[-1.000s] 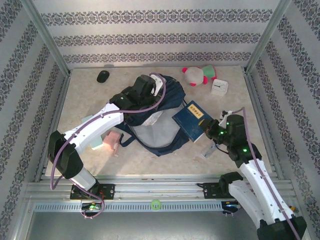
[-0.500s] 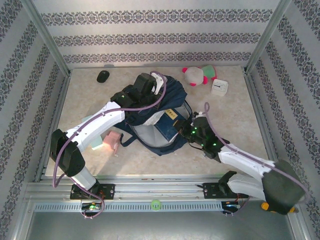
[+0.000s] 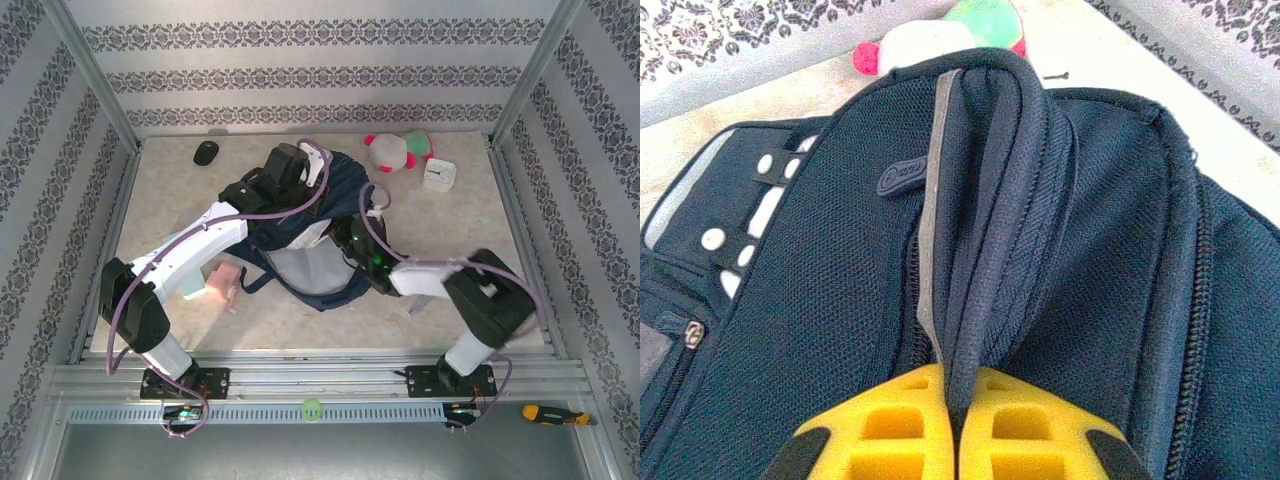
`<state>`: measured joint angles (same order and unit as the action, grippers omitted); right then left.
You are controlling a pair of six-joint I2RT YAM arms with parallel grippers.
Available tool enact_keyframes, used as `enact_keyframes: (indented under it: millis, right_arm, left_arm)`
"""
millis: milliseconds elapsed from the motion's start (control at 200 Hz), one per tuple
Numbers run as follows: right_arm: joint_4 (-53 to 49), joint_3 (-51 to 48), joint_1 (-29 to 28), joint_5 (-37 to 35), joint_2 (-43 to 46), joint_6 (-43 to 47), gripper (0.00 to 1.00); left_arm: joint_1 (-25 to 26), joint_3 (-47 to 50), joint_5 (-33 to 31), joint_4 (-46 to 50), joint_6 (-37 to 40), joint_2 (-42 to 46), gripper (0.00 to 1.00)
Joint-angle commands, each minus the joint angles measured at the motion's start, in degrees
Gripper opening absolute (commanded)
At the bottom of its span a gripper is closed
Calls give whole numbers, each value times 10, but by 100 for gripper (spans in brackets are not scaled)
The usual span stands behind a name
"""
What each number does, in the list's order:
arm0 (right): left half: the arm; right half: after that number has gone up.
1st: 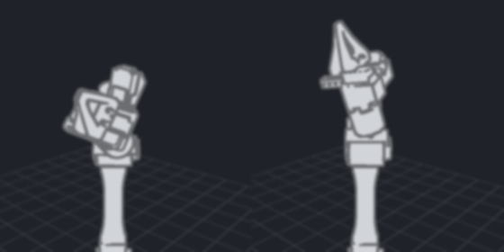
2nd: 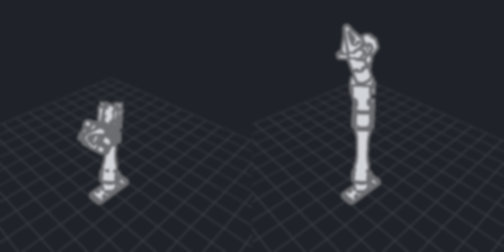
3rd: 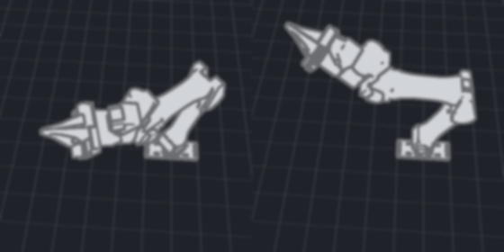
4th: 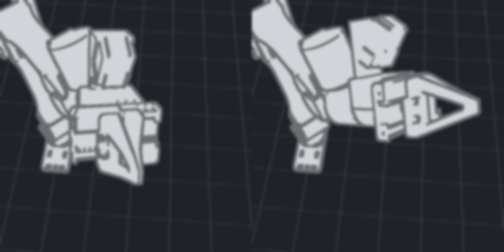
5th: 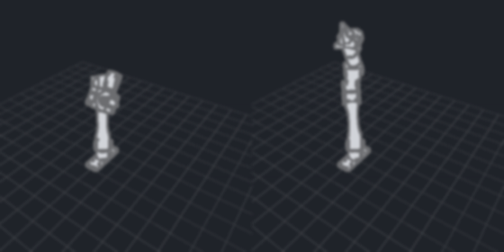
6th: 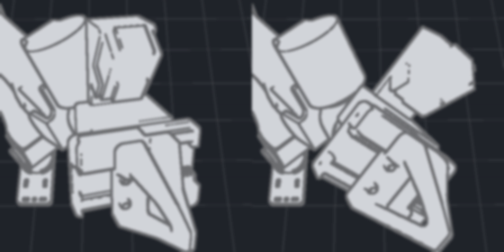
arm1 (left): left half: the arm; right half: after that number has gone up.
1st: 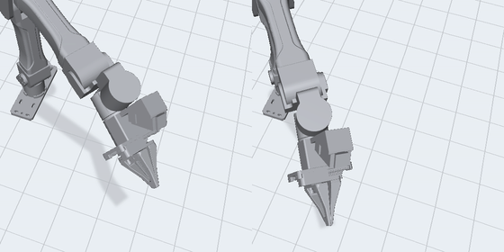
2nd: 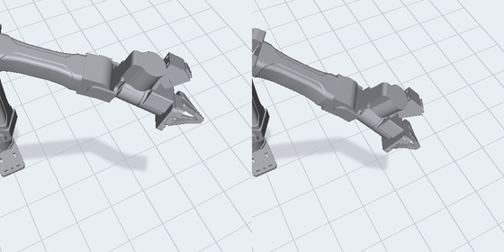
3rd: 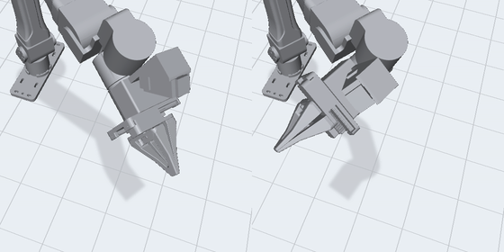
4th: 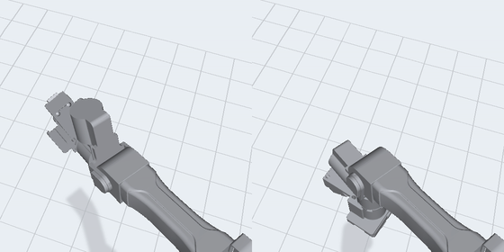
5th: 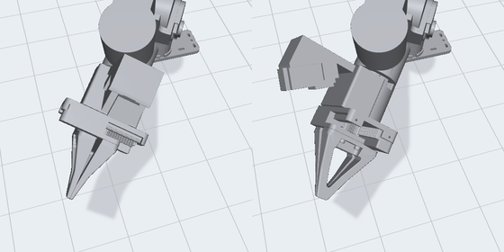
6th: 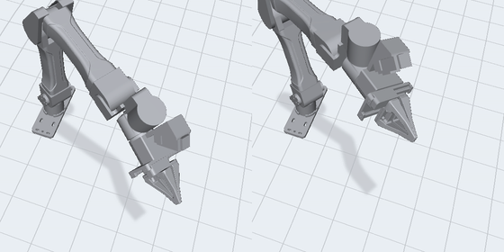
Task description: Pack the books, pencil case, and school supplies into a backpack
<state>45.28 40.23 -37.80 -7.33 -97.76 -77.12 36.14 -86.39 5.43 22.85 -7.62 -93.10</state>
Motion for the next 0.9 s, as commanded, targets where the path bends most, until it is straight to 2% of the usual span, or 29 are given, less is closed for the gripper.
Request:
enact_keyframes:
  millis: [0, 75, 130, 315, 410, 680, 894]
  right_arm:
    - [100, 27, 8, -22, -54, -41, 0]
    - [97, 41, 7, -23, -76, -42, 0]
    - [89, 50, 8, -24, -89, -44, 4]
    - [57, 60, 21, 4, -128, -80, 36]
    - [25, 42, 22, 12, -106, -77, 45]
    - [-73, -52, 29, 35, 30, -51, 53]
    - [-122, -157, 31, 55, 199, -18, 55]
  left_arm:
    - [-8, -19, 26, -104, -14, 39, 0]
    - [-8, -17, 31, -112, -15, 43, 0]
    - [-8, -17, 30, -113, -14, 44, 0]
    - [-9, -14, 19, -109, -15, 48, 0]
    - [-10, -6, 8, -108, -10, 54, 0]
    - [-13, 19, -10, -109, -10, 58, 0]
    - [-13, 45, -8, -110, -13, 57, 0]
